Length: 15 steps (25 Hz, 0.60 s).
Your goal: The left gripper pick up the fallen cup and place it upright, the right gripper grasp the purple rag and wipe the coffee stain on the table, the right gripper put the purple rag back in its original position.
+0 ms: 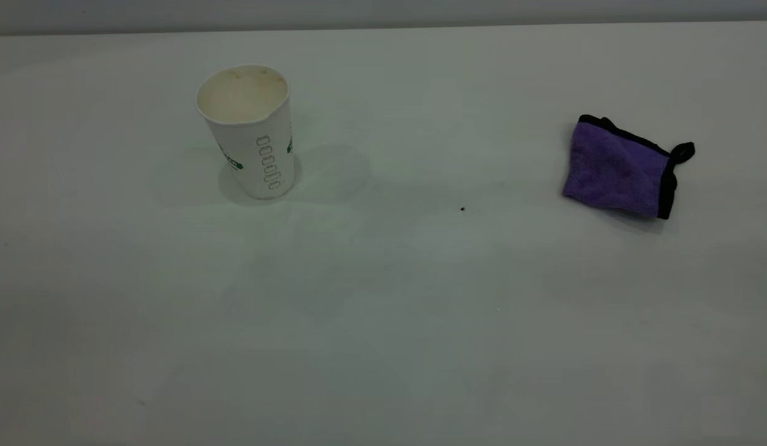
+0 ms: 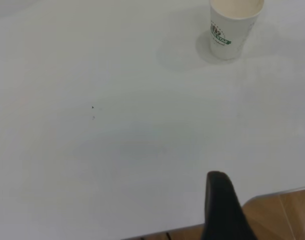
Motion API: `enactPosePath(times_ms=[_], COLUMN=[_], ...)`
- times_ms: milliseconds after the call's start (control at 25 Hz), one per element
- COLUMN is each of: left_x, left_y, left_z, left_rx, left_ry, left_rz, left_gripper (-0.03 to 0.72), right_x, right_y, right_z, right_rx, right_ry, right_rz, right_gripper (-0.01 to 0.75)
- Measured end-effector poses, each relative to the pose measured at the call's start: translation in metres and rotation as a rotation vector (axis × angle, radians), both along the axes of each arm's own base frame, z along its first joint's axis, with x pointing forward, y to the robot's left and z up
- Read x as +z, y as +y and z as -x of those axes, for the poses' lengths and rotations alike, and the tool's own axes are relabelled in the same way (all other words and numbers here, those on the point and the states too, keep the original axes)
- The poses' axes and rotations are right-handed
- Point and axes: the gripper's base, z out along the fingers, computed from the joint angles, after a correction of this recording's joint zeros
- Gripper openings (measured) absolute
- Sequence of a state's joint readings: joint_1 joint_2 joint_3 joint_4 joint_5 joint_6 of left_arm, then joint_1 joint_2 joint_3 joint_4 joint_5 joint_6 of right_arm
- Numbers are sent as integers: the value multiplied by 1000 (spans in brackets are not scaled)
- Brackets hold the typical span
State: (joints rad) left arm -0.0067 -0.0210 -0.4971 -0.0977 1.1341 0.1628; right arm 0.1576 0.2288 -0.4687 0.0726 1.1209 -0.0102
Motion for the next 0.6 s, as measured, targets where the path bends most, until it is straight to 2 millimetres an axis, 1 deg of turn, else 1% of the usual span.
enactPosePath(times_ms=[320,600], left_x=[0,0], left_y=[0,0], left_z=[0,0], left_rx=[0,0], left_ry=[0,0], left_rz=[0,0], left_gripper=[469,469], right_x=[2,2], right_y=[-5,-5], right_z=[32,34], right_rx=[-10,-10], right_ry=[-222,-234], right_rz=[-34,-36], right_gripper=[399,399])
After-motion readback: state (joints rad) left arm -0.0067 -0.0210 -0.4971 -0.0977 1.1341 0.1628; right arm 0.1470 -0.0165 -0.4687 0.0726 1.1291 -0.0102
